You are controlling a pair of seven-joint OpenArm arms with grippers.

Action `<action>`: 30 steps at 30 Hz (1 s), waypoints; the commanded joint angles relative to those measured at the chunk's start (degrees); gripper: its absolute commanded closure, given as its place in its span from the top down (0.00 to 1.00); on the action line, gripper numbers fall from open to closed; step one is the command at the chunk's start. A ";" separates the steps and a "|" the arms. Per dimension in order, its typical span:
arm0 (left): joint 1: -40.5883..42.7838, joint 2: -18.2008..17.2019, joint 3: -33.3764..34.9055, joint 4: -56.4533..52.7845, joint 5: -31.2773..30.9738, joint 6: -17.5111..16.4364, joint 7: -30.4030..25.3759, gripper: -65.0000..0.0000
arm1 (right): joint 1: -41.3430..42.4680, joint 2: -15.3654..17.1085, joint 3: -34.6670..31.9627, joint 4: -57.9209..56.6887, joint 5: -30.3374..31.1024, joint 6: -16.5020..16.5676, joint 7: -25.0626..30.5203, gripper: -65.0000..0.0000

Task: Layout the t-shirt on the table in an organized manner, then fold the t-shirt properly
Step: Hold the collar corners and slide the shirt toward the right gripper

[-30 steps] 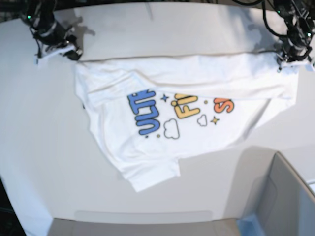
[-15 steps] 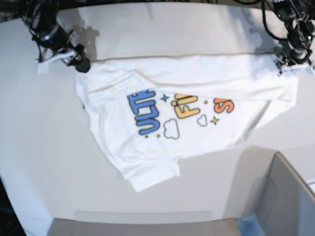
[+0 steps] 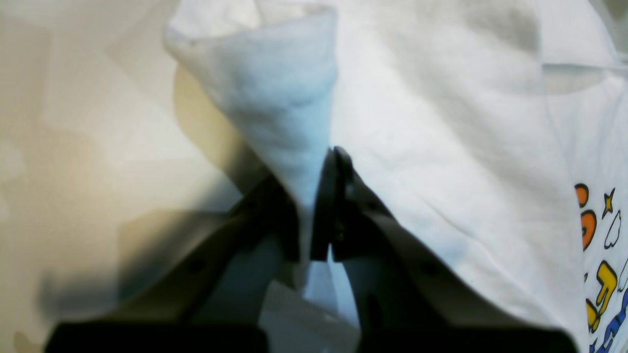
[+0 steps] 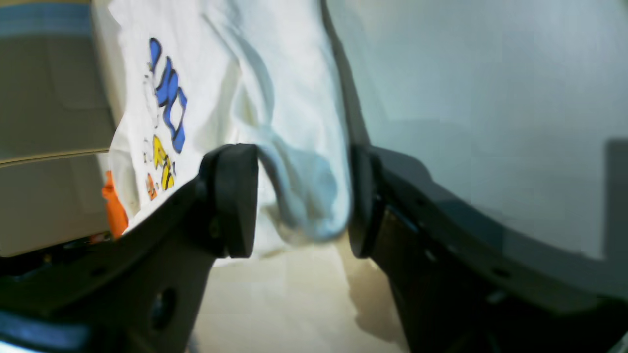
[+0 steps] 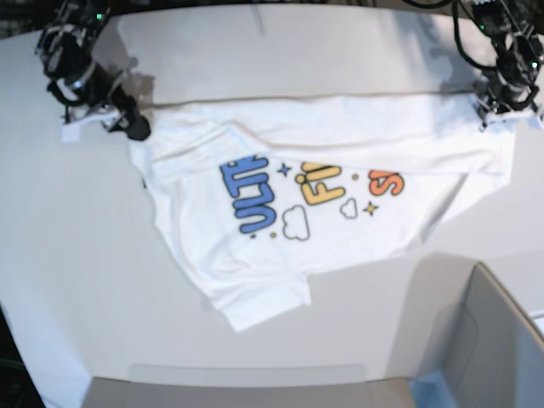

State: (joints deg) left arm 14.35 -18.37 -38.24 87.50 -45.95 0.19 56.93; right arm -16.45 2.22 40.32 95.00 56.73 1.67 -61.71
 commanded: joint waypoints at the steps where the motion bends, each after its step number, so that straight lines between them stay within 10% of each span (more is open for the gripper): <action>1: -0.06 -0.84 -0.13 0.54 0.28 0.03 0.08 0.04 | 0.67 0.37 -0.53 0.78 0.46 0.57 -0.05 0.44; 6: -0.06 -0.84 -0.13 0.54 0.11 0.03 0.08 0.04 | 2.78 0.55 -5.63 0.78 -4.91 0.57 -0.13 0.37; 11: -0.06 -0.84 -0.13 0.54 0.02 0.03 0.17 0.04 | 2.43 0.55 -6.60 1.04 -5.70 -1.19 -0.22 0.00; 30: 0.02 -1.01 1.71 3.00 0.02 -0.05 12.74 0.04 | -14.10 -2.61 5.62 14.05 -5.61 -2.95 -0.31 0.00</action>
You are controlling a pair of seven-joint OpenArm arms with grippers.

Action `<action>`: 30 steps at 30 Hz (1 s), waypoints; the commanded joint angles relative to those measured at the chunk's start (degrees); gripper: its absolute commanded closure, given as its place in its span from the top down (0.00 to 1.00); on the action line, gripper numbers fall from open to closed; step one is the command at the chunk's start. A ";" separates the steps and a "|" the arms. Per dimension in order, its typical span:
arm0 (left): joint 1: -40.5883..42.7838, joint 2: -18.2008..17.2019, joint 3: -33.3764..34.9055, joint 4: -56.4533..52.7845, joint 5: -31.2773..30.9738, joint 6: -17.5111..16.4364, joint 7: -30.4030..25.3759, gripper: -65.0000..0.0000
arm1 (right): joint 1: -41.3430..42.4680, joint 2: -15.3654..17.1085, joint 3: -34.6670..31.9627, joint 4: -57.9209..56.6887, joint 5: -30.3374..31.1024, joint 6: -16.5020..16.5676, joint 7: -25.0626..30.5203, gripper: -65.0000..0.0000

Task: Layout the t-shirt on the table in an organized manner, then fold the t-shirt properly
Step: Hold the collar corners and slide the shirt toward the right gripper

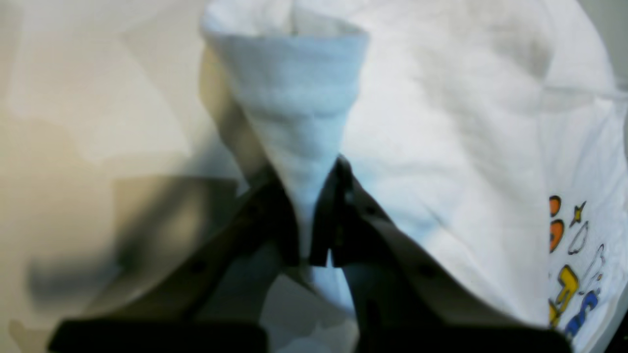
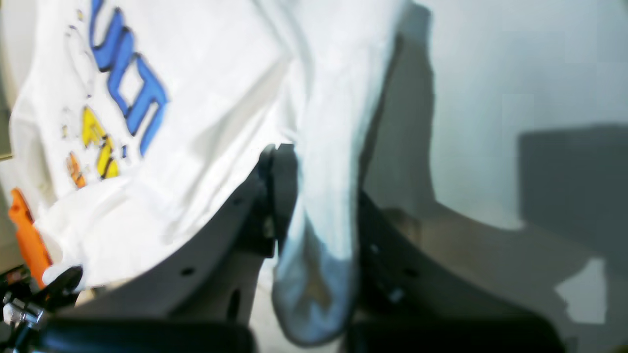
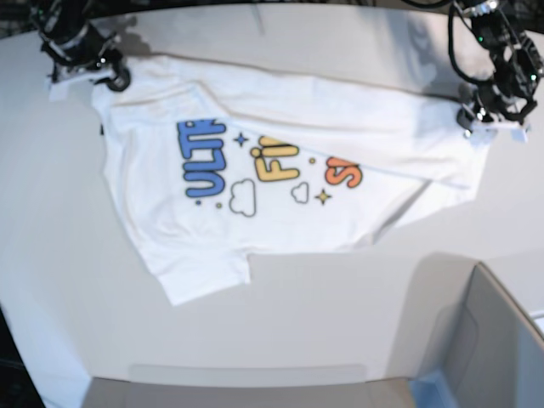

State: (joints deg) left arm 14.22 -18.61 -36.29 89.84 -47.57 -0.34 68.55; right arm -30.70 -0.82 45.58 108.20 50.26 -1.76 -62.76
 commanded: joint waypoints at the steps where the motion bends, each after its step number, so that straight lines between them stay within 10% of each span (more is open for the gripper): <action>1: 0.60 -0.77 -0.23 1.81 1.64 0.47 1.12 0.04 | -0.03 0.51 0.35 0.85 0.86 0.48 0.74 0.00; 21: 3.85 0.63 -0.50 11.12 1.90 1.00 1.64 0.28 | 0.32 1.83 -0.09 4.81 0.60 0.57 0.65 0.00; 30: 4.38 0.72 -3.14 11.12 1.81 1.00 1.20 0.19 | 0.15 1.83 0.26 5.07 0.60 0.48 0.65 0.30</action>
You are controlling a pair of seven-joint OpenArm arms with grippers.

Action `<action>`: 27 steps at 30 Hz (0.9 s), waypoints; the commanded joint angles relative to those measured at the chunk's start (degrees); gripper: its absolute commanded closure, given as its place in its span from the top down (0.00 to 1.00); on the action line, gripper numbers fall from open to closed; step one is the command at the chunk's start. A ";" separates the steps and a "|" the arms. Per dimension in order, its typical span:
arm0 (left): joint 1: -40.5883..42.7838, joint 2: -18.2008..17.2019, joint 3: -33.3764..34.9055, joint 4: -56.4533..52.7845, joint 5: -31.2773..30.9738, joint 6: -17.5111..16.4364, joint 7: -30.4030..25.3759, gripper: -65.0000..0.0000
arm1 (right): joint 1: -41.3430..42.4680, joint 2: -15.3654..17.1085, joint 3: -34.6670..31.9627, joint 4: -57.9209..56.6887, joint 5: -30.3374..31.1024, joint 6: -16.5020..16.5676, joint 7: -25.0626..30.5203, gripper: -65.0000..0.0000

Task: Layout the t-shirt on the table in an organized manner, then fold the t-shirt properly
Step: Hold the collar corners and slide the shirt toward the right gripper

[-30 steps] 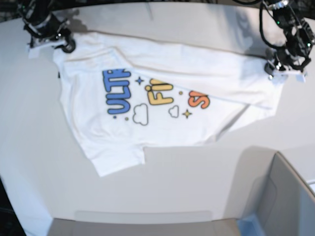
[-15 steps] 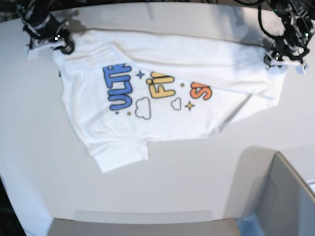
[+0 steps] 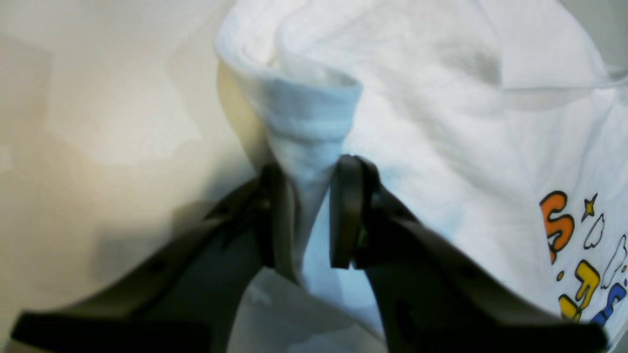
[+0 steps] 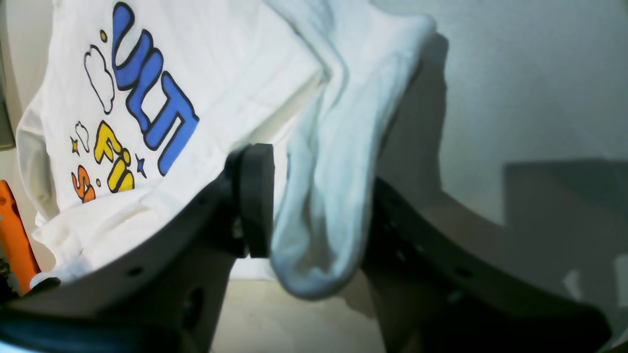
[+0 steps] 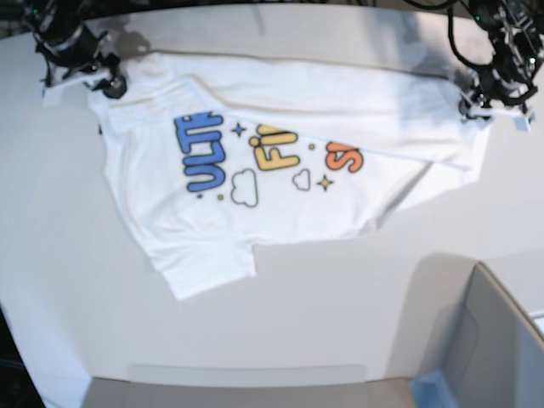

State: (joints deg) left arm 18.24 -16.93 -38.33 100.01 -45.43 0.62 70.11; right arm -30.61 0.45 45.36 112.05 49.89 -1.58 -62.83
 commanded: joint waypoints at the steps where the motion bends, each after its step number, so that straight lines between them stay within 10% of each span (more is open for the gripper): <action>1: 0.35 -0.52 -2.33 0.96 -0.42 0.04 -0.52 0.17 | 0.15 0.56 0.48 1.49 0.97 0.31 0.72 0.31; 27: 0.00 7.39 -16.57 8.61 -0.15 0.04 -3.34 0.06 | 0.85 0.30 6.99 5.01 -1.93 0.66 0.81 0.31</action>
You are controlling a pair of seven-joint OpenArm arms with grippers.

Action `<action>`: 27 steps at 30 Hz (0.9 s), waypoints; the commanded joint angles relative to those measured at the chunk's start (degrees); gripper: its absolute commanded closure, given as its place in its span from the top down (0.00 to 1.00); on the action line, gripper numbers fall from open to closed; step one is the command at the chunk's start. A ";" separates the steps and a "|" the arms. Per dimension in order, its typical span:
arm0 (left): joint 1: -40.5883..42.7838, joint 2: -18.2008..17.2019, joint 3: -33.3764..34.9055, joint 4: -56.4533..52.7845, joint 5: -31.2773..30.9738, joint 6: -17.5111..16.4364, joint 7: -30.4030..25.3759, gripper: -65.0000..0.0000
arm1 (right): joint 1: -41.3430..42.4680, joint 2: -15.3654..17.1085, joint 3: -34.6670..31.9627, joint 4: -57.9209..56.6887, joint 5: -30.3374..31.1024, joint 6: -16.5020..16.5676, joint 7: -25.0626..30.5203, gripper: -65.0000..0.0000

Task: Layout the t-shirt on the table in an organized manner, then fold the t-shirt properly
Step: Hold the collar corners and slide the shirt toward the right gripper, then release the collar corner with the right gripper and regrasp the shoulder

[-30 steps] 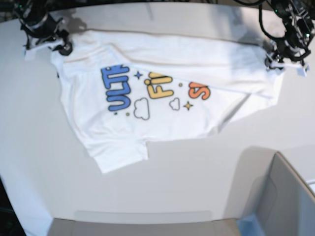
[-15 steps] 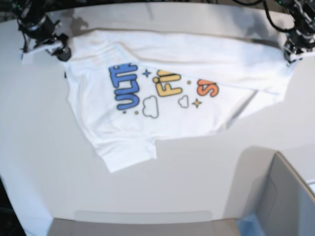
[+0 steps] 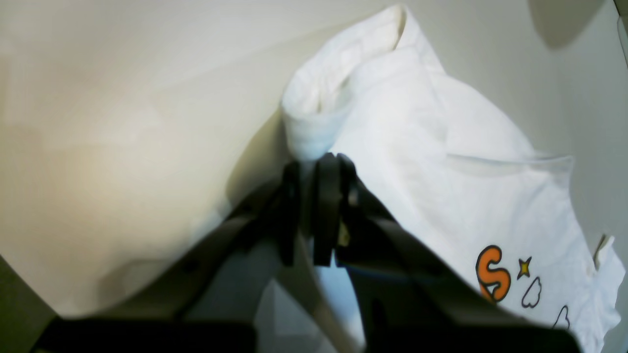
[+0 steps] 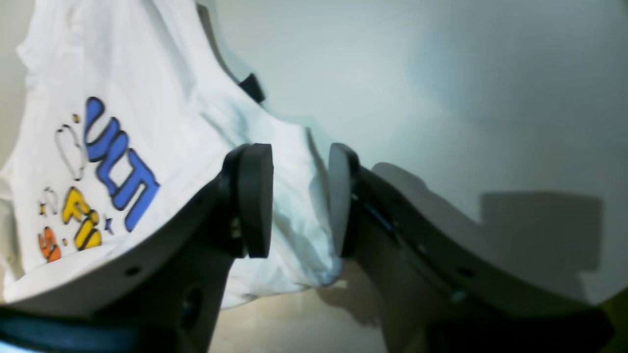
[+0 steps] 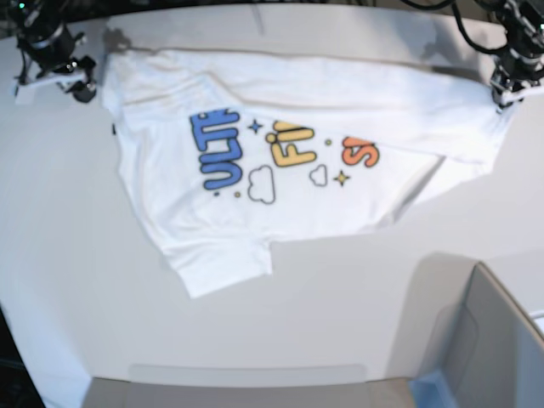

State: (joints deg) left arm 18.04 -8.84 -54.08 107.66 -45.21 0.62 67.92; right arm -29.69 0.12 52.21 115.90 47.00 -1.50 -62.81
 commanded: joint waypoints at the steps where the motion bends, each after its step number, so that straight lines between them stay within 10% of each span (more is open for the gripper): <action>1: 0.20 0.53 -2.31 0.96 -0.37 0.04 -2.73 0.06 | -0.07 0.63 0.06 1.16 2.27 0.57 0.78 0.31; 14: 0.37 3.35 -4.07 0.78 -0.28 0.04 -4.84 0.06 | 0.99 0.89 -1.61 1.60 4.56 0.93 0.78 0.31; 27: 0.37 3.26 -2.57 0.78 -0.28 -0.14 -4.14 0.06 | 2.92 8.71 -36.43 1.60 3.85 4.88 0.87 0.31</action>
State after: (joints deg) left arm 18.24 -4.78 -56.60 107.55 -45.04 0.80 64.27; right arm -26.83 8.69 15.35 116.62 49.63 2.96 -62.81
